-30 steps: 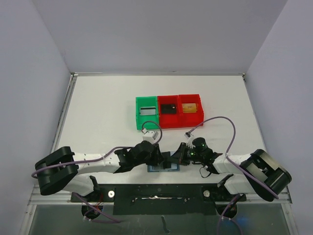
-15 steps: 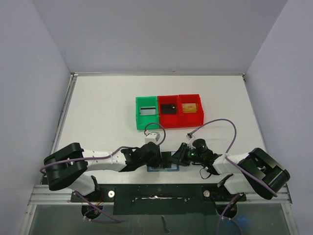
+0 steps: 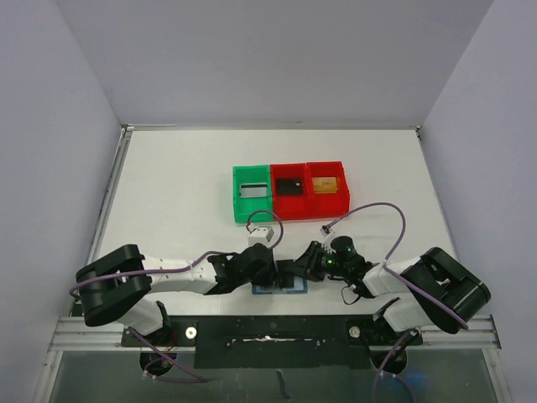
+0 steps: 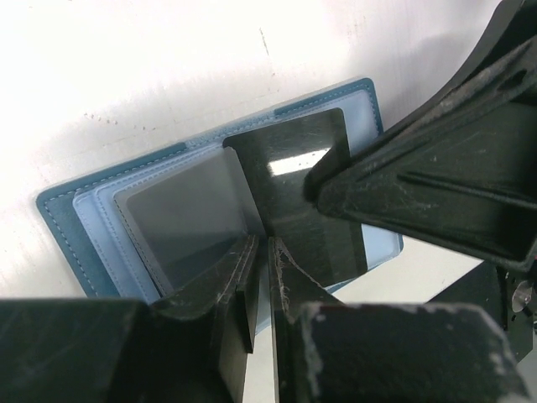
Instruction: Take the credit cards out of the card holder
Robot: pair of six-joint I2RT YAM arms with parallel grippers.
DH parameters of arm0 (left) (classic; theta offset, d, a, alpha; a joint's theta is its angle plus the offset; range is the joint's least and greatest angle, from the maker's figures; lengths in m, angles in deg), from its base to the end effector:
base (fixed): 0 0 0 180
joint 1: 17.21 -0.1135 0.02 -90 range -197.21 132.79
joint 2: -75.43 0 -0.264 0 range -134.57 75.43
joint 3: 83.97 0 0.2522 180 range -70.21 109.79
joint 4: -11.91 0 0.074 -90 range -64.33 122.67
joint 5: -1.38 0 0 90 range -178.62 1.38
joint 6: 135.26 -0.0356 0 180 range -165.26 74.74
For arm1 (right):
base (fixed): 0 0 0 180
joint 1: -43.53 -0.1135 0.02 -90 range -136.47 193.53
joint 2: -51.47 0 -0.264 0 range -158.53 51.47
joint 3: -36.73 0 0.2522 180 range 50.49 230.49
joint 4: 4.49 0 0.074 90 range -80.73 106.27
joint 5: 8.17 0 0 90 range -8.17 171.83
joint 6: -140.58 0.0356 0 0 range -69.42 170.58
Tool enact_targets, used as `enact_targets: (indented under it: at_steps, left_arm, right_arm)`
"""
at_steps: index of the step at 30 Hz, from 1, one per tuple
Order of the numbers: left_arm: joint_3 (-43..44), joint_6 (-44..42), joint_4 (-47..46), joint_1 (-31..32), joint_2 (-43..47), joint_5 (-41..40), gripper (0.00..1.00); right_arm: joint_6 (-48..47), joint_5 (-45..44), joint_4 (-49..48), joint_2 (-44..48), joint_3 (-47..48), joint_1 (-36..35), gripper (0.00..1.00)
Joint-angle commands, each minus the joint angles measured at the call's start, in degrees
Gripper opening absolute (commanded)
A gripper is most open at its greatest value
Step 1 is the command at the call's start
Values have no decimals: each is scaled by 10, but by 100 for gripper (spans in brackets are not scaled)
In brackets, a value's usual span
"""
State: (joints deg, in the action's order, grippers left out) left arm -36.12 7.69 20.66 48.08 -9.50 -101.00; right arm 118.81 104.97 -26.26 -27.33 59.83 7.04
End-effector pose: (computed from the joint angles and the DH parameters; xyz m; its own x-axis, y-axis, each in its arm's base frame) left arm 0.1213 -0.2454 0.1464 -0.8390 -0.0416 -0.5426 0.2577 0.8478 -0.4635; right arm 0.1520 0.1298 0.1046 -0.9177 0.3834 -0.1040 0.1167 0.5105 0.8519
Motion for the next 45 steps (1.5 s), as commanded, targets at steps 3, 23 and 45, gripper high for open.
enact_targets:
  at_steps: [3, 23, 45]
  left_arm:
    - [-10, 3, 12, 2, 7, -9, 10]
    - [-43, 25, -35, 2, 30, 4, 10]
    - [-22, -5, -12, -5, 14, 38, 8]
  right_arm:
    - [19, 11, -123, -27, -18, 18, 14]
    - [35, 13, -191, -70, -33, 0, 21]
    - [38, -33, -116, -37, -26, -22, 26]
